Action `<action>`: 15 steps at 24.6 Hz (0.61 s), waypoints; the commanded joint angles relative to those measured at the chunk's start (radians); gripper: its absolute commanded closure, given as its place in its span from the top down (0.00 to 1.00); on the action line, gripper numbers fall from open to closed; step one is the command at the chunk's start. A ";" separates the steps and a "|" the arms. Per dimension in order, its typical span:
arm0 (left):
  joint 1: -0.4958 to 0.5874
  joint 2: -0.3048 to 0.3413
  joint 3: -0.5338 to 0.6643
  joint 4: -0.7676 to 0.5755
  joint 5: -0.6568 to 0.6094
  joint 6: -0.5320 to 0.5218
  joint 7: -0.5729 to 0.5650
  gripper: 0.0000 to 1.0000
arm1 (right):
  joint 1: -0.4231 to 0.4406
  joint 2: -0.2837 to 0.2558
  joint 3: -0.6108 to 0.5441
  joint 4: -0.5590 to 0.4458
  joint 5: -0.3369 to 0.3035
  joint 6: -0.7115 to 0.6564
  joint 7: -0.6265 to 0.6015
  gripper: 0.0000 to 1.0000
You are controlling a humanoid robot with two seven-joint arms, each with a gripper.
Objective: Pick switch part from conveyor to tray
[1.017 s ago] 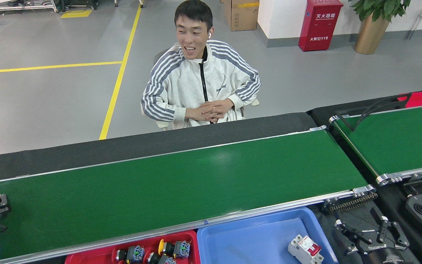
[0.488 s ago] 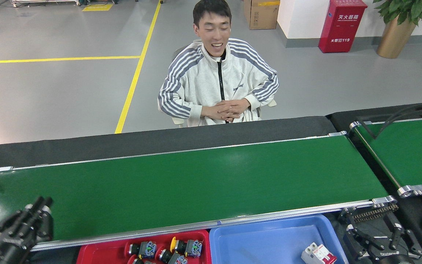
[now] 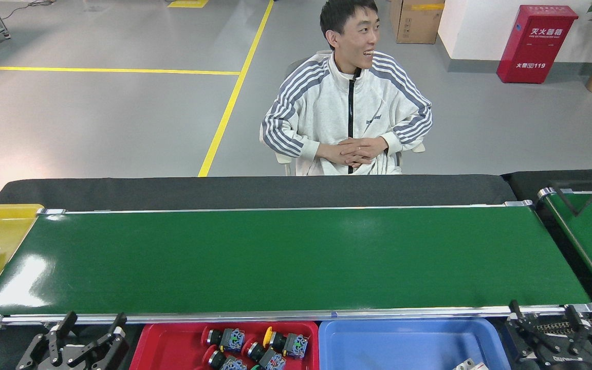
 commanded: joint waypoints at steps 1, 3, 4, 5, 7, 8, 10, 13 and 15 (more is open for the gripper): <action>0.009 0.003 0.042 -0.007 -0.003 0.021 0.012 1.00 | 0.032 0.010 -0.013 -0.028 -0.001 0.002 -0.071 1.00; 0.010 0.001 0.053 -0.009 -0.003 0.021 0.012 1.00 | 0.056 0.010 -0.013 -0.028 -0.001 0.002 -0.082 1.00; 0.012 0.001 0.055 -0.007 -0.003 0.021 0.012 1.00 | 0.068 0.009 -0.013 -0.028 -0.001 0.000 -0.083 1.00; 0.013 0.001 0.053 -0.007 -0.006 0.021 0.013 1.00 | 0.075 0.009 -0.014 -0.028 -0.001 0.000 -0.083 1.00; 0.019 -0.005 0.053 -0.009 -0.035 0.019 0.024 1.00 | 0.079 0.009 -0.017 -0.028 -0.001 0.000 -0.083 1.00; 0.021 -0.008 0.053 -0.009 -0.070 0.019 0.039 1.00 | 0.082 0.009 -0.019 -0.028 -0.001 0.000 -0.080 1.00; 0.021 -0.022 0.048 -0.009 -0.146 0.018 0.076 1.00 | 0.085 0.009 -0.045 -0.028 -0.001 -0.004 -0.072 1.00; 0.021 -0.055 0.047 -0.015 -0.164 0.001 0.084 1.00 | 0.088 0.007 -0.052 -0.028 -0.003 -0.009 -0.072 1.00; 0.021 -0.060 0.052 -0.013 -0.161 -0.048 0.084 1.00 | 0.090 0.004 -0.056 -0.028 -0.006 -0.023 -0.068 1.00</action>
